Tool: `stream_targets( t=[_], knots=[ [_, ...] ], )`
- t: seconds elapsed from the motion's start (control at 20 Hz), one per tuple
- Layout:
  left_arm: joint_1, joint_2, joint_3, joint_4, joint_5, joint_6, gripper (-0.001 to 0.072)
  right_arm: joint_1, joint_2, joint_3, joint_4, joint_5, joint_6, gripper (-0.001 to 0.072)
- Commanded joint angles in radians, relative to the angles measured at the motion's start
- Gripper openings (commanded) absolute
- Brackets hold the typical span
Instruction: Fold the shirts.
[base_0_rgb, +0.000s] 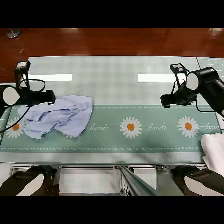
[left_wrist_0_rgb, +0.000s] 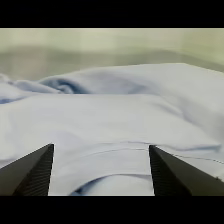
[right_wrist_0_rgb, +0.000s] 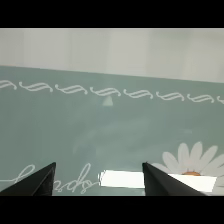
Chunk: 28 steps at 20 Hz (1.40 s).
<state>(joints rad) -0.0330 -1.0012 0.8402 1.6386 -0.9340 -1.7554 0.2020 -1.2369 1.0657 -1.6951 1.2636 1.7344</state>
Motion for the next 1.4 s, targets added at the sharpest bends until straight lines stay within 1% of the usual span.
stream_targets(
  t=[0.0, 0.05, 0.15, 0.3, 0.4, 0.55, 0.6, 0.65, 0.7, 0.75, 0.9, 1.0, 1.05, 1.15, 1.35],
  knots=[
    [0.087, -0.033, -0.032, 0.074, 0.058, -0.057, 0.0704, 0.001, 0.001, 0.000, 0.053, 0.024, -0.020, 0.0622],
    [0.092, -0.062, -0.050, 0.045, 0.063, -0.056, 0.0704, 0.001, 0.000, 0.000, 0.082, 0.012, -0.018, 0.0622],
    [0.077, -0.132, -0.063, 0.032, 0.047, -0.056, 0.0703, 0.001, 0.001, 0.000, 0.120, -0.010, -0.013, 0.0621],
    [0.061, -0.217, -0.063, 0.009, 0.006, -0.069, 0.0702, 0.001, 0.000, 0.000, 0.126, -0.029, 0.000, 0.0622],
    [0.056, -0.245, -0.063, -0.010, -0.026, -0.076, 0.0701, 0.001, 0.001, 0.000, 0.126, -0.037, 0.004, 0.0621],
    [0.063, -0.264, -0.063, 0.003, -0.086, -0.072, 0.0692, 0.001, 0.001, 0.000, 0.127, -0.054, 0.006, 0.0621],
    [0.065, -0.270, -0.063, 0.002, -0.092, -0.072, 0.0610, 0.001, 0.001, 0.000, 0.127, -0.057, 0.010, 0.0621],
    [0.064, -0.270, -0.063, 0.001, -0.092, -0.072, 0.0347, 0.001, 0.001, 0.000, 0.131, -0.056, 0.012, 0.0621],
    [0.064, -0.268, -0.061, -0.011, -0.092, -0.068, 0.0023, 0.001, 0.001, 0.000, 0.150, -0.053, 0.011, 0.0621],
    [0.064, -0.264, -0.056, -0.033, -0.093, -0.040, 0.0022, 0.001, 0.001, 0.000, 0.168, -0.052, 0.010, 0.0621],
    [0.064, -0.207, -0.006, -0.208, -0.115, 0.135, 0.0021, 0.000, 0.011, 0.000, 0.168, -0.080, 0.008, 0.0621],
    [0.064, -0.113, 0.053, -0.351, -0.093, 0.176, 0.0022, 0.000, 0.060, 0.000, 0.158, -0.155, 0.019, 0.0621],
    [0.064, -0.062, 0.087, -0.405, -0.069, 0.178, 0.0022, 0.000, 0.098, 0.000, 0.156, -0.196, 0.040, 0.0621],
    [0.064, 0.037, 0.167, -0.506, -0.024, 0.209, 0.0021, 0.000, 0.183, 0.000, 0.155, -0.253, 0.061, 0.0621],
    [0.064, 0.163, 0.358, -0.717, 0.015, 0.277, 0.0022, 0.000, 0.366, 0.000, 0.133, -0.270, 0.058, 0.0621]
  ],
)
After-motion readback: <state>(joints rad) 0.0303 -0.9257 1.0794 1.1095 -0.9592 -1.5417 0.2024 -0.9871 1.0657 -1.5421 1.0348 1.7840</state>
